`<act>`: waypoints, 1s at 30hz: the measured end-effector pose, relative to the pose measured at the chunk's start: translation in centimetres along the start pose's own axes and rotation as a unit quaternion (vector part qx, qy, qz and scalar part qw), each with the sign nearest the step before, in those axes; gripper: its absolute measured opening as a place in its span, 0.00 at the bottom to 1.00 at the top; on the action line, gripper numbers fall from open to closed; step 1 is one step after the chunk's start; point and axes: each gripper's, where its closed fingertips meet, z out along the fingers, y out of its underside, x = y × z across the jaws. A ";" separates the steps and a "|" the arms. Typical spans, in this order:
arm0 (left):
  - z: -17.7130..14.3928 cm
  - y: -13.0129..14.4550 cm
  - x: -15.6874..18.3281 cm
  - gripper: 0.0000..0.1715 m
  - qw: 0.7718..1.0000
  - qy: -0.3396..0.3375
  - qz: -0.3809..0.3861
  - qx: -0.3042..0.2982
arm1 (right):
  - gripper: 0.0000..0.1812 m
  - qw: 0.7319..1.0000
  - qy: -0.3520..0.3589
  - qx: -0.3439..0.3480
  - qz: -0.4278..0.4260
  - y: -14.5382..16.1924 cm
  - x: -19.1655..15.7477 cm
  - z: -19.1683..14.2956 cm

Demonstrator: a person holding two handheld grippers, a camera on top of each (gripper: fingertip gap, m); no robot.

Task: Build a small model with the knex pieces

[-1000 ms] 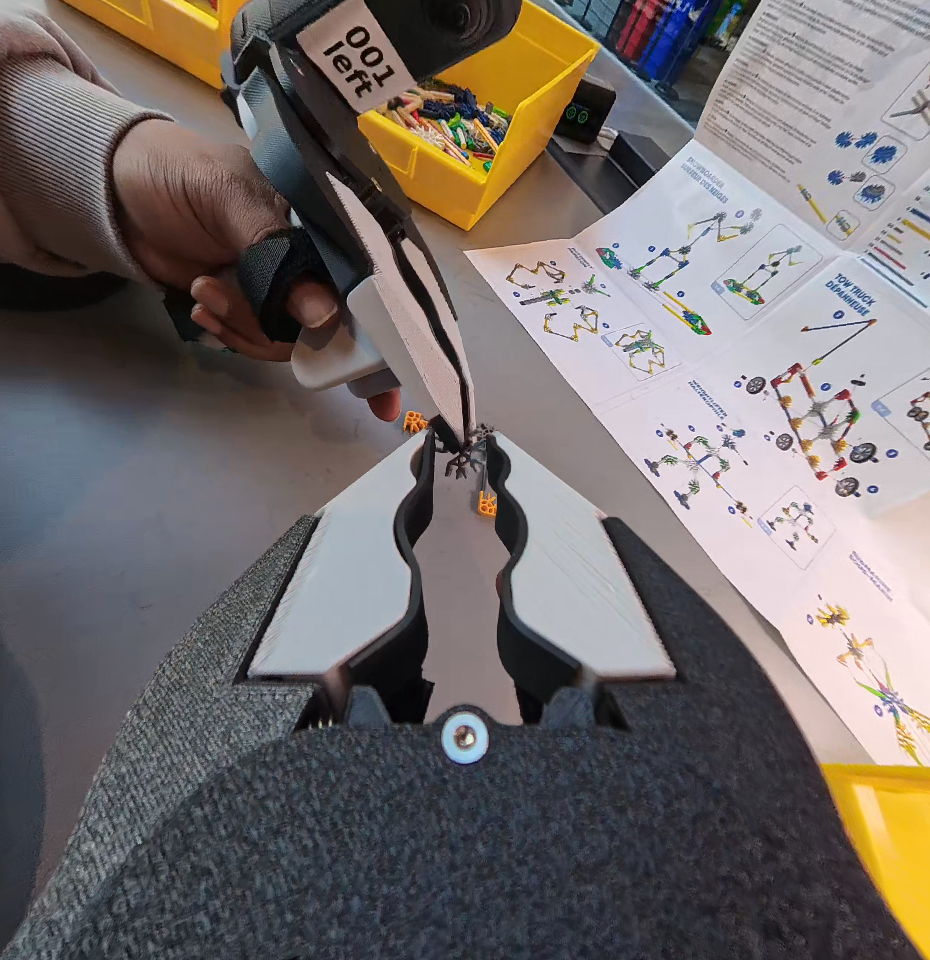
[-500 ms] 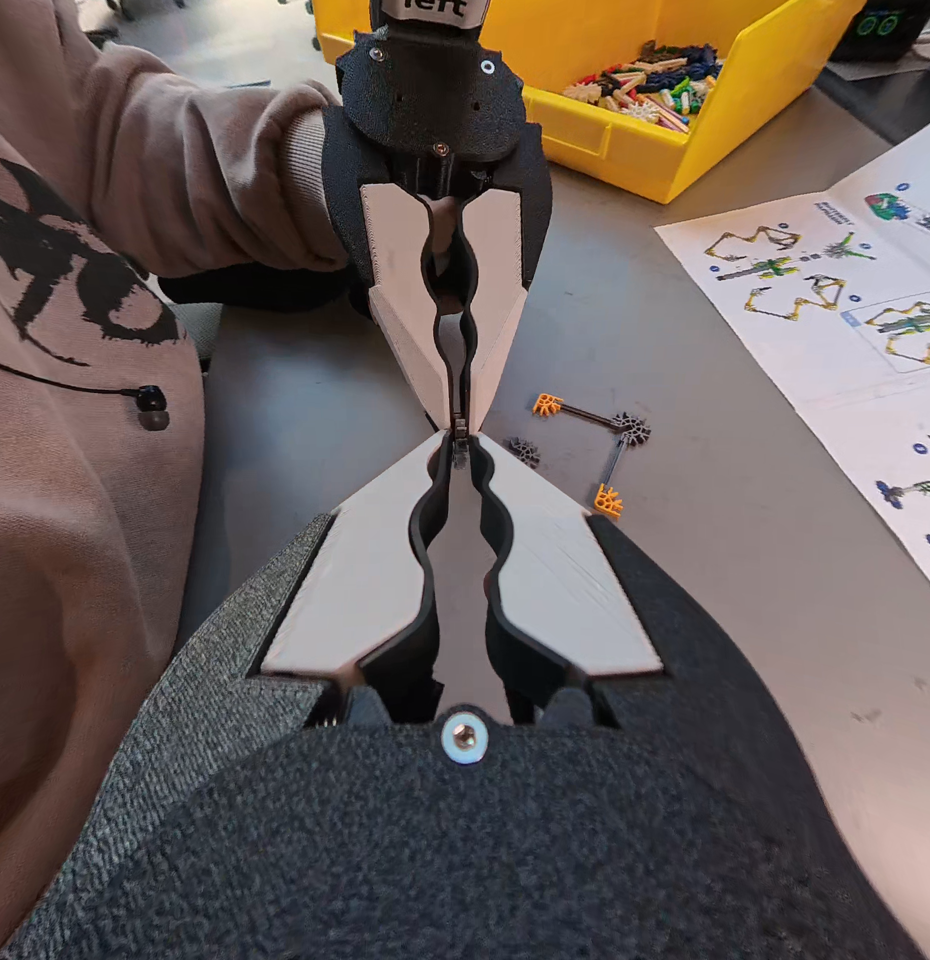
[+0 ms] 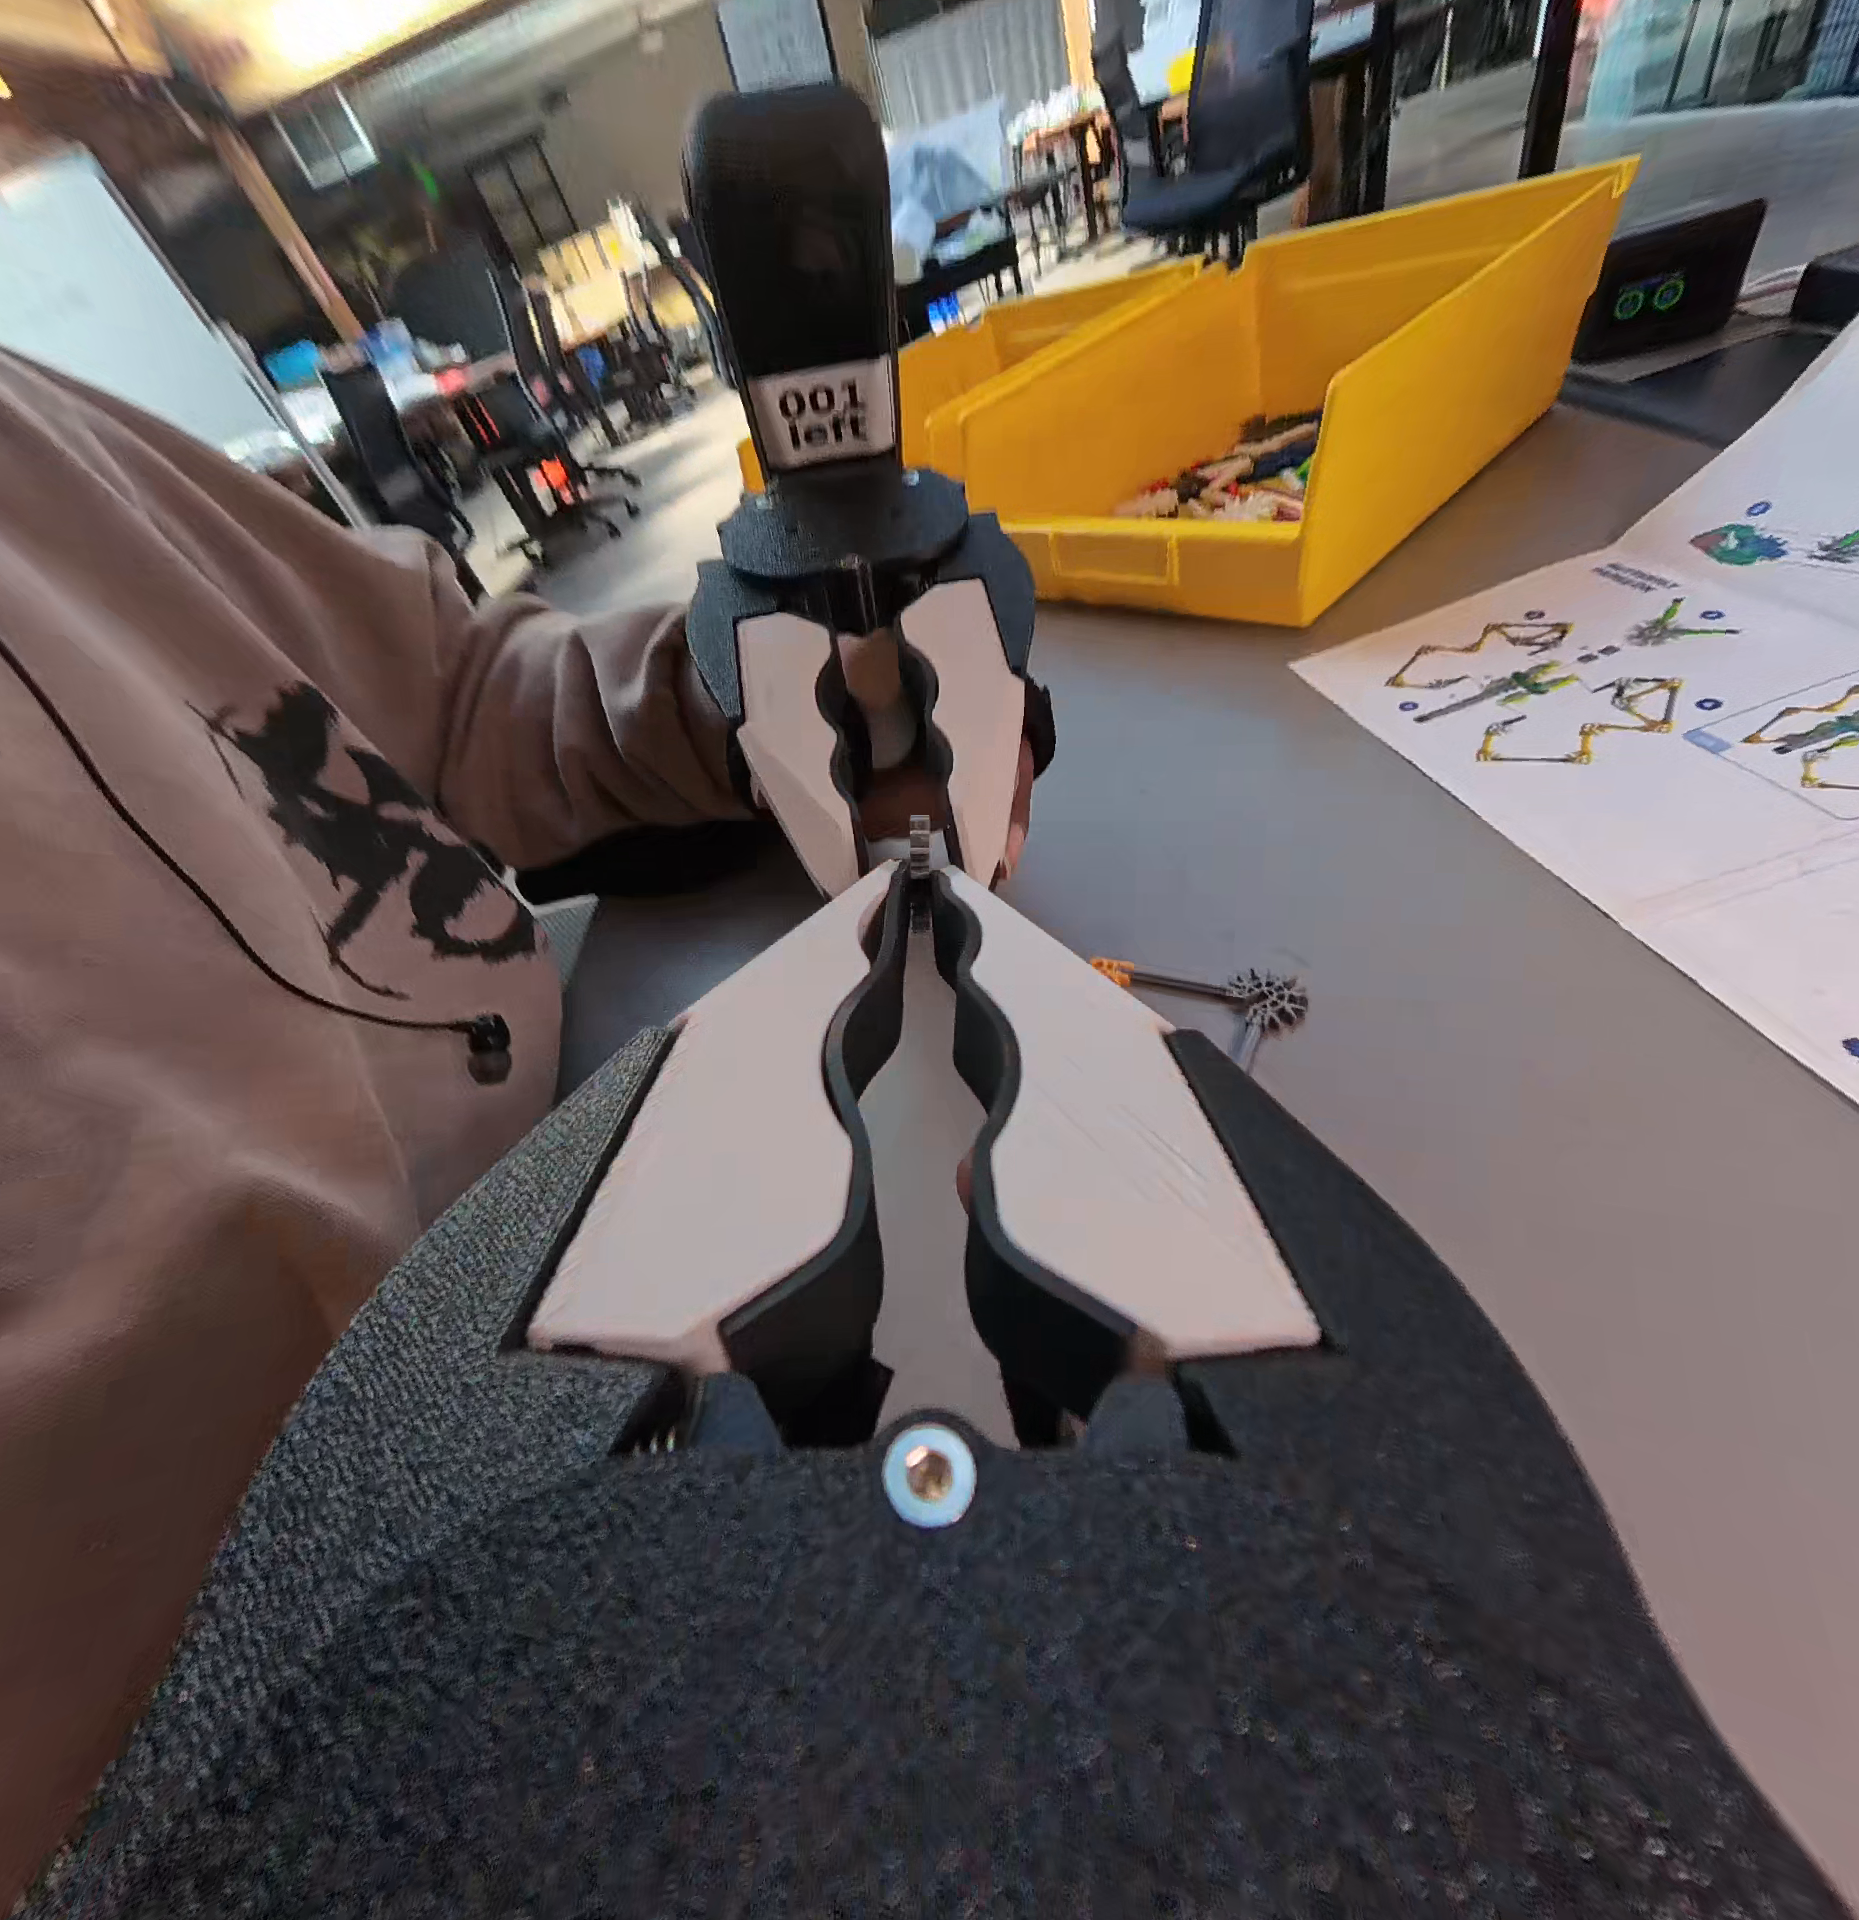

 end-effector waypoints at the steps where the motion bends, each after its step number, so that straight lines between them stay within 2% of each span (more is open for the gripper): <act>1: -0.1 -0.5 0.1 0.12 1.000 0.008 -0.012 0.017 | 0.01 1.000 -0.008 0.021 0.017 -0.5 0.0 -0.1; 4: -0.3 -2.1 0.3 0.10 0.996 0.024 -0.052 0.067 | 0.01 0.997 -0.029 0.049 0.045 -1.2 -0.2 0.0; 7: -0.6 -2.5 0.3 0.02 0.995 0.026 -0.062 0.079 | 0.01 0.996 -0.044 0.057 0.059 -1.1 -0.4 0.3; 16: -0.4 -0.5 0.6 0.02 0.998 0.036 -0.044 0.007 | 0.01 0.999 -0.038 0.000 0.022 0.8 -0.7 0.9; 24: -0.3 0.1 0.0 0.02 0.998 0.027 -0.053 -0.009 | 0.01 0.999 -0.022 -0.011 0.022 1.2 0.0 1.0; 26: -0.5 1.0 -0.8 0.09 0.998 0.007 -0.043 -0.035 | 0.01 1.000 -0.009 -0.012 0.023 1.1 0.6 0.6; 30: -0.8 5.4 -3.2 0.19 0.985 -0.066 0.017 -0.159 | 0.01 0.999 0.018 -0.029 0.026 1.8 2.0 -0.3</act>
